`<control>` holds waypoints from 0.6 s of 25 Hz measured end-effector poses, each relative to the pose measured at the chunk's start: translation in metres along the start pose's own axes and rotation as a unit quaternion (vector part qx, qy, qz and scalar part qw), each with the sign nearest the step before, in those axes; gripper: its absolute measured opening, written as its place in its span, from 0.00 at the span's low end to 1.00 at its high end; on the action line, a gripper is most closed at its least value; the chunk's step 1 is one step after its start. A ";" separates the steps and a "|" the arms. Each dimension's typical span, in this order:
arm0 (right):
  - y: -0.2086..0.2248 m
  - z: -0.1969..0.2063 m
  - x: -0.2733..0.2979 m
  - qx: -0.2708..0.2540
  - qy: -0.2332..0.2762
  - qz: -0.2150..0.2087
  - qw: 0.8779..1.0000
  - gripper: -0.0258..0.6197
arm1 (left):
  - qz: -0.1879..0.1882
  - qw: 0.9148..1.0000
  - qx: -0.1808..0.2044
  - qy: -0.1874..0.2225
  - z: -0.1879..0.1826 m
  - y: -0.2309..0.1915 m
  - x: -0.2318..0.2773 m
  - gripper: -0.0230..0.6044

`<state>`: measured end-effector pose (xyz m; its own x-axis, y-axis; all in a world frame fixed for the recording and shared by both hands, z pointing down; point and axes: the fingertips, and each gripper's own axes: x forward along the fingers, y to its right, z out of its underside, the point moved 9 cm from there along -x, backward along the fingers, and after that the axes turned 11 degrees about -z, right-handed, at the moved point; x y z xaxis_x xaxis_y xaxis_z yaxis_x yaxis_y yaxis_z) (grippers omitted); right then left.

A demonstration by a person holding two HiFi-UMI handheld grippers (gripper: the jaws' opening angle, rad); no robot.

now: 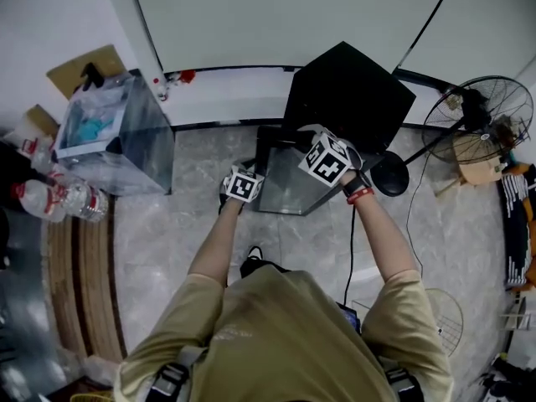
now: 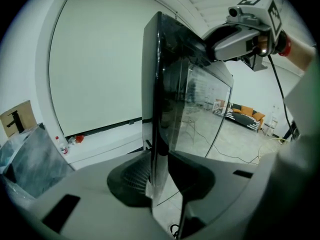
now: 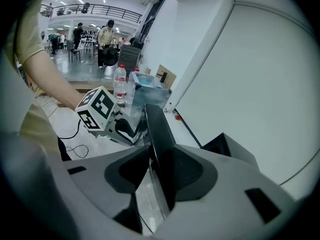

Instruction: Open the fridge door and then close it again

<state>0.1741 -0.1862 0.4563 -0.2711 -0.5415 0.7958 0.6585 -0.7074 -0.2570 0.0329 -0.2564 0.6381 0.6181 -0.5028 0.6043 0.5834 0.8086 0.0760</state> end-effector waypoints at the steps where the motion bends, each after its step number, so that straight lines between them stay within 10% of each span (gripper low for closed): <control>1: -0.003 0.001 -0.001 -0.002 0.001 0.000 1.000 0.29 | -0.005 1.000 -0.003 -0.002 0.002 0.002 -0.003 0.21; 15: -0.036 0.005 -0.019 -0.045 -0.002 -0.022 0.999 0.29 | -0.048 0.998 -0.048 0.007 0.026 0.039 -0.045 0.21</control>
<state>0.1590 -0.1481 0.4535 -0.2952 -0.5075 0.8095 0.5799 -0.7685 -0.2703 0.0143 -0.1944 0.6348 0.5649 -0.5810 0.5860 0.6870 0.7245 0.0561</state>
